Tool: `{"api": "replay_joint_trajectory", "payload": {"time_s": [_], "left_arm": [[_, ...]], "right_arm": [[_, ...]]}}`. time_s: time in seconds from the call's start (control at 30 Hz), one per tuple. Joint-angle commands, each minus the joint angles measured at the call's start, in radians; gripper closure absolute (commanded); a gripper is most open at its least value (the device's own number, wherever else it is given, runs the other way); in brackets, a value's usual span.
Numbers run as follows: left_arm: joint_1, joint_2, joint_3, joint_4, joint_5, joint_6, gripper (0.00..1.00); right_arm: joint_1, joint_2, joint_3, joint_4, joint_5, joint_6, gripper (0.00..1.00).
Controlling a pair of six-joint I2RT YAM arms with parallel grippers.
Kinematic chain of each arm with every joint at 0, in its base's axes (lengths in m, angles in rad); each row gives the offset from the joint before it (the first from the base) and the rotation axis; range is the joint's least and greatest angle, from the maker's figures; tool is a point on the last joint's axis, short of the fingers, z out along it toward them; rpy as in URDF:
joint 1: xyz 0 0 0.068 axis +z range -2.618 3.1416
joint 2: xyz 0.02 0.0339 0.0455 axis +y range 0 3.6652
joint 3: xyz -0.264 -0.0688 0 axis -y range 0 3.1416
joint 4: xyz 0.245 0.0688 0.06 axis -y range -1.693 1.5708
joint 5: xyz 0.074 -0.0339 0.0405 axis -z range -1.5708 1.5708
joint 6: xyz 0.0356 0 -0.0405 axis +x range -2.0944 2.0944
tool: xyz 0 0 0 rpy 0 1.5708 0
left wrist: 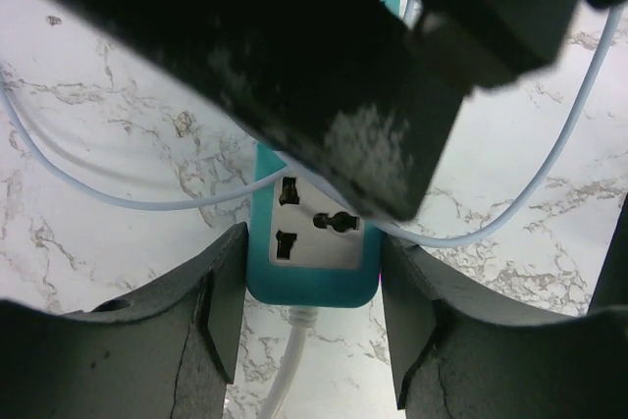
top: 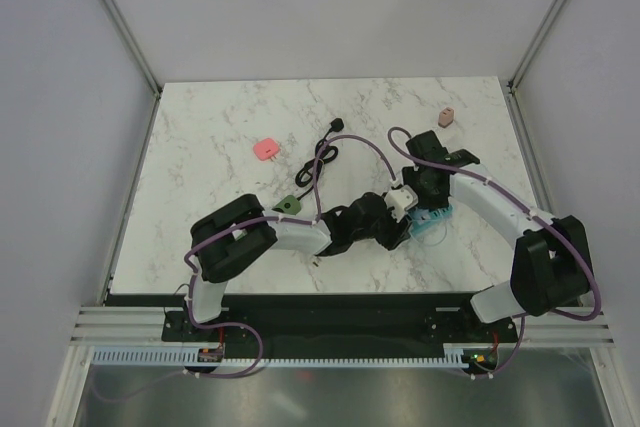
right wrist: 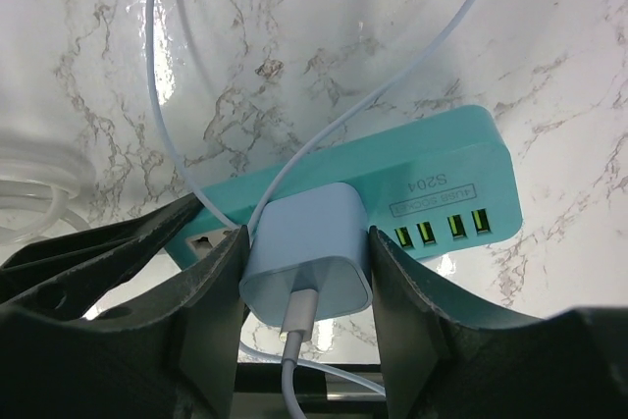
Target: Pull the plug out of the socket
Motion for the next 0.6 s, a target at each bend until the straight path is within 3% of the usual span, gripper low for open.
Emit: {"api": "replay_joint_trajectory", "payload": {"time_s": [0.0, 0.17, 0.4, 0.57], "left_arm": [[0.015, 0.001, 0.007, -0.064, 0.064, -0.003, 0.98], [0.041, 0.021, 0.047, -0.125, 0.108, -0.039, 0.98], [0.041, 0.006, 0.026, -0.118, 0.092, -0.051, 0.98], [0.041, -0.01, -0.002, -0.092, 0.098, -0.048, 0.98]], "right_arm": [[0.042, -0.043, 0.039, 0.025, 0.066, 0.042, 1.0], [0.067, -0.069, -0.007, 0.068, 0.052, 0.067, 1.0], [0.023, -0.094, -0.057, 0.141, -0.101, 0.093, 1.0], [-0.01, -0.121, -0.038, 0.111, -0.014, 0.082, 1.0]]}}
